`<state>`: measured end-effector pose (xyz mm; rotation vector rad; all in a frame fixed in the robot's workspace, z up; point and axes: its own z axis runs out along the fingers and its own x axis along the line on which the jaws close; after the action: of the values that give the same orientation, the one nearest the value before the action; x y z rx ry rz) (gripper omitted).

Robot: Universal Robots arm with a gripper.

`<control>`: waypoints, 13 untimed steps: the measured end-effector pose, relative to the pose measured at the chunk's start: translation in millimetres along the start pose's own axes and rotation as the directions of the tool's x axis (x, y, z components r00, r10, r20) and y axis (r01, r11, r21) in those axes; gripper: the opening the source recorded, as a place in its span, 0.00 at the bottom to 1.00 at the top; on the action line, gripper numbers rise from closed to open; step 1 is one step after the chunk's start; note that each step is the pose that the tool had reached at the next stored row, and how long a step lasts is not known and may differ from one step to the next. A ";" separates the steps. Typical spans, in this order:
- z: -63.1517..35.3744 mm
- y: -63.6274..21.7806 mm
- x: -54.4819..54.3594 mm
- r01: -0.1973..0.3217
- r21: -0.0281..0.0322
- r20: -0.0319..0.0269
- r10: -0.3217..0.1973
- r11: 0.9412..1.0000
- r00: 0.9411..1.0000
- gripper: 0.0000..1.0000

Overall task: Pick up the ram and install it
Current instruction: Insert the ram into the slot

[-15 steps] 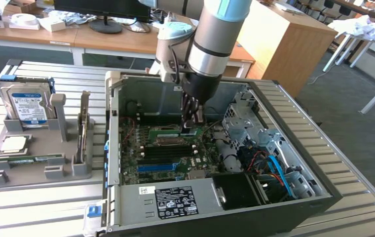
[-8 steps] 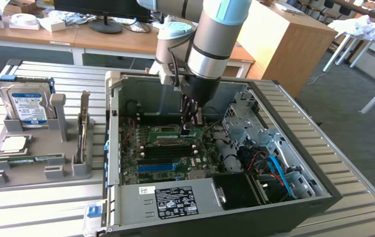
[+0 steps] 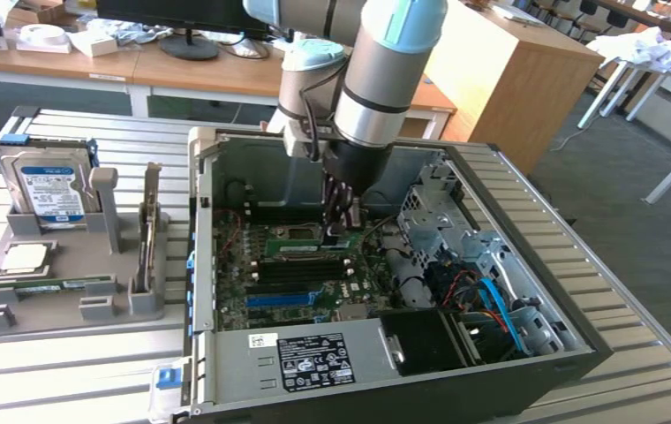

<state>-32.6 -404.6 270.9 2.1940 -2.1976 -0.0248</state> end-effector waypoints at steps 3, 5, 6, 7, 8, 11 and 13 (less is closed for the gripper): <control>3.5 -0.1 -0.1 0.000 0.000 0.000 0.000 1.000 1.000 0.11; 5.3 -0.2 -0.1 0.000 0.000 0.000 0.000 1.000 1.000 0.11; 5.2 -0.2 -0.1 0.000 0.000 0.000 0.000 1.000 1.000 0.11; 5.3 -0.2 -0.1 0.000 0.000 0.000 0.000 1.000 1.000 0.11; 5.3 -0.2 -0.1 0.000 0.000 0.000 0.000 1.000 1.000 0.11; 5.4 0.4 1.2 0.000 0.000 0.000 0.000 1.000 1.000 0.11; 5.4 1.7 3.4 0.000 0.001 0.000 0.000 1.000 1.000 0.11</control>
<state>-34.5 -408.1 265.5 2.1944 -2.1979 -0.0240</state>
